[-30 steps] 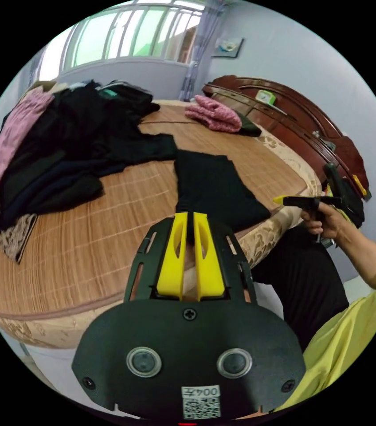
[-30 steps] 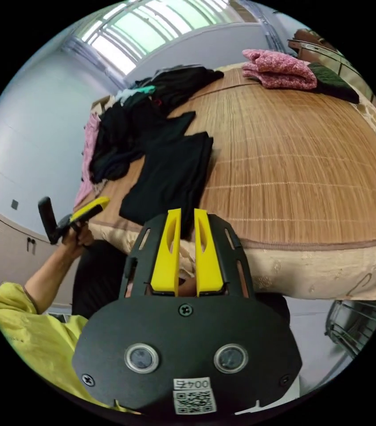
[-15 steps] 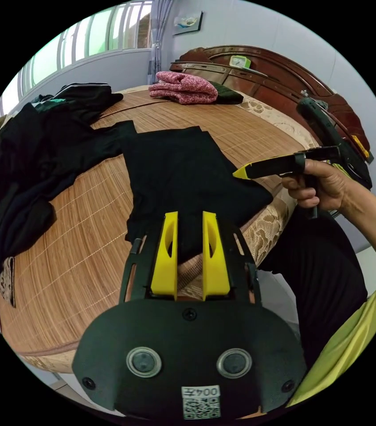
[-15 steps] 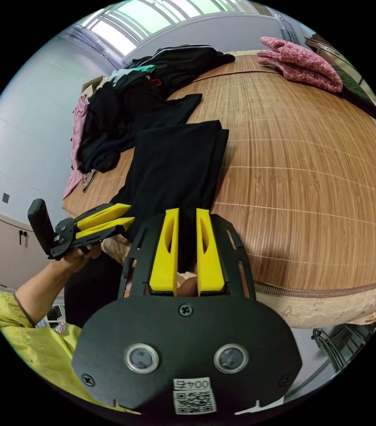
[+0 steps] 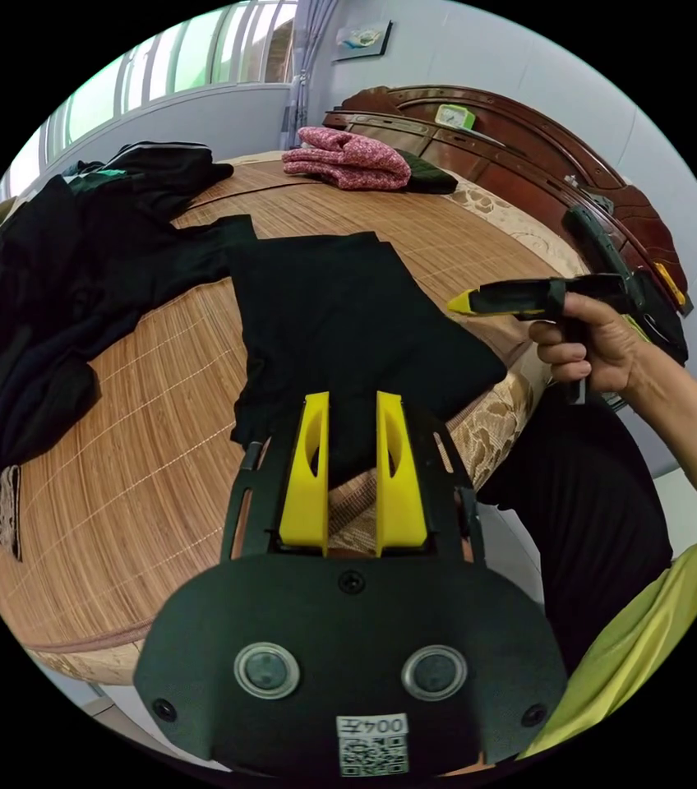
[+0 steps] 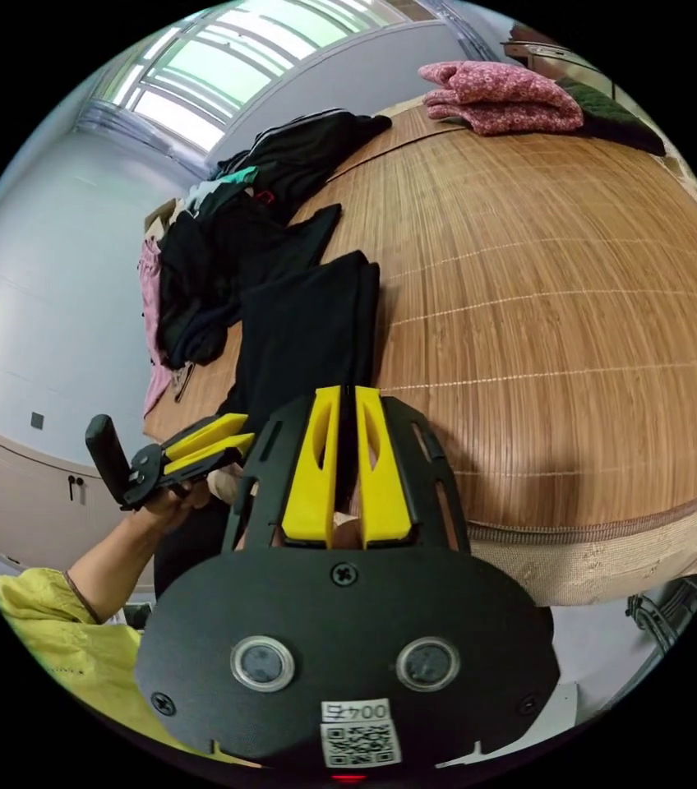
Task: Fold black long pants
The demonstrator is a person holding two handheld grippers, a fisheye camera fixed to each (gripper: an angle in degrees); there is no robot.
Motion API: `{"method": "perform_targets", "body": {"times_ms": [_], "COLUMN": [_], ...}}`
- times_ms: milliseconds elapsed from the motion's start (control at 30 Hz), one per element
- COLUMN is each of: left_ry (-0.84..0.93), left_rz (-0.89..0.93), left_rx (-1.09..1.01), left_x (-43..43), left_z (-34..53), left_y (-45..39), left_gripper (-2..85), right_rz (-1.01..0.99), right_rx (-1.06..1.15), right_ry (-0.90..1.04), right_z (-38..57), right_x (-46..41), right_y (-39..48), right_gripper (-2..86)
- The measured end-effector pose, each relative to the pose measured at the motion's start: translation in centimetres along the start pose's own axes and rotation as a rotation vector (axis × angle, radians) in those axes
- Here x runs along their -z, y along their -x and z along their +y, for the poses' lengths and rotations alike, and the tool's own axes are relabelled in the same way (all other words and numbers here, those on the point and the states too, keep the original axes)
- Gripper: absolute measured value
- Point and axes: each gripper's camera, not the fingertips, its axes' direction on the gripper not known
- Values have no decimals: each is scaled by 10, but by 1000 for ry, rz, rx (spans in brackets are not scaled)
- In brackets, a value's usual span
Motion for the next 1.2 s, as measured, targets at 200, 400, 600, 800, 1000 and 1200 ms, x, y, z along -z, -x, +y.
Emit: {"method": "perform_targets", "body": {"times_ms": [200,400,600,800,1000,1200], "left_ry": [-1,2,-26,-137,-145,11], "left_rz": [-4,4,23,-2,13,-1], "left_rx": [5,17,31,47,63,98], "left_x": [-14,-29,-45,-14,-30,-127], "left_z": [-3,-4,3,-1,-64,-122], "left_y": [4,13,26,48,92,136], "left_gripper": [91,91,91,68,61,47], "right_rz": [-59,-27,48,80,110,123], "right_rx": [-32,-41,-64,31,122,130], "right_ry": [-35,40,31,-56,-30,86], "right_z": [-46,-89,-102,-108,-131,-158], "right_x": [10,-8,0,36,37,12], "right_y": [-12,-15,-17,-7,10,9], "right_gripper": [64,58,56,53,52,56]}}
